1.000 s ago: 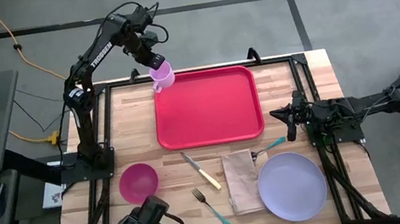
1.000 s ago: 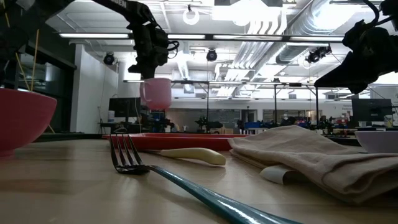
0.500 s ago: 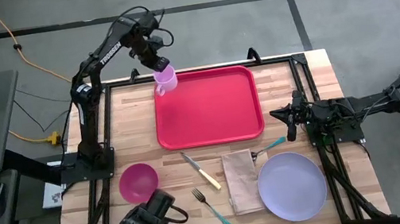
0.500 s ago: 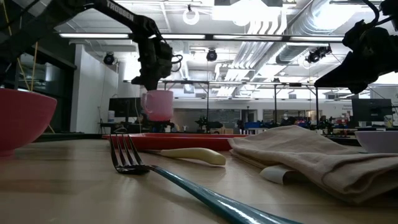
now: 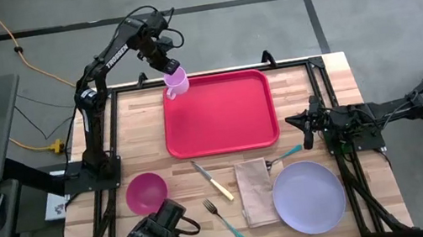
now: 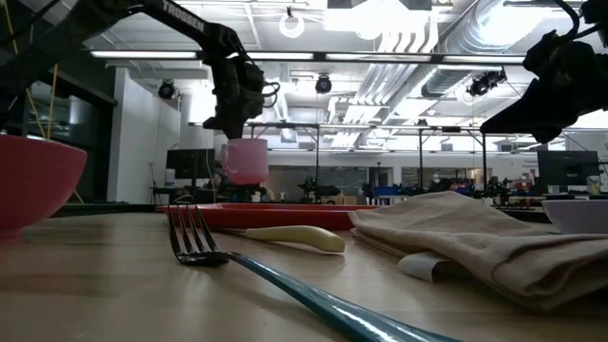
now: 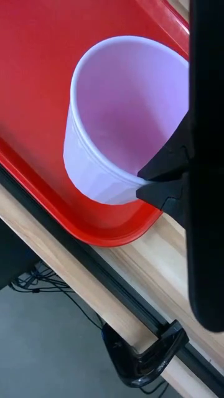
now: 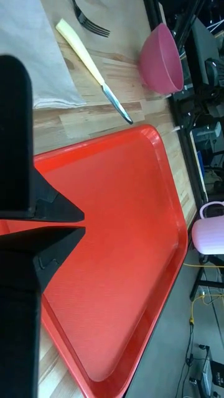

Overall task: Set up tray
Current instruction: Put the purple mug on the top left of the orange serving tray

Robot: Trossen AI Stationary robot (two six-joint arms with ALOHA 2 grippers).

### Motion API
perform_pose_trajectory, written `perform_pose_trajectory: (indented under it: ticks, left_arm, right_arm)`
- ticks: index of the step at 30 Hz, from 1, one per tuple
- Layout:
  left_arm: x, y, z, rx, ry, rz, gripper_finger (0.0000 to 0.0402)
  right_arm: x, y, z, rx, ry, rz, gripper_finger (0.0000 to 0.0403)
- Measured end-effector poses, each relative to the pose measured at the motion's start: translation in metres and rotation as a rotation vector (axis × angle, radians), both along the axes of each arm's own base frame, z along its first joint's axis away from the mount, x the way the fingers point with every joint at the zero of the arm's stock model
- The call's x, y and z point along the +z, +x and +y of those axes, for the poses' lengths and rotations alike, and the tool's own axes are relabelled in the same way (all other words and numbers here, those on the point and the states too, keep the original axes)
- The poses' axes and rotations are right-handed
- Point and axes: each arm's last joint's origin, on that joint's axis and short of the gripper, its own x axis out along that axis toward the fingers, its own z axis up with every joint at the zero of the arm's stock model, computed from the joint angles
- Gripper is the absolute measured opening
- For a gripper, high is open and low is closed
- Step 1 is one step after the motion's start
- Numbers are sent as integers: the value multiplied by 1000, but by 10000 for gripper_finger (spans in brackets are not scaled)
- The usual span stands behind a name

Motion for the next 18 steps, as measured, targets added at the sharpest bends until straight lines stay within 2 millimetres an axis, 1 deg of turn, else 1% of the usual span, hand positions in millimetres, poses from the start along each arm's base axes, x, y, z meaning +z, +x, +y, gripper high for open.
perform_pose_trajectory:
  ticks: [7,9,18]
  left_arm:
    - [0,0,0,1,2,2,10]
    - [-3,1,1,3,1,12,10]
    - [-34,10,13,2,-56,46,10]
  right_arm:
    - [0,0,0,0,0,0,0]
    - [0,0,0,0,0,0,0]
    - [0,0,0,0,0,0,0]
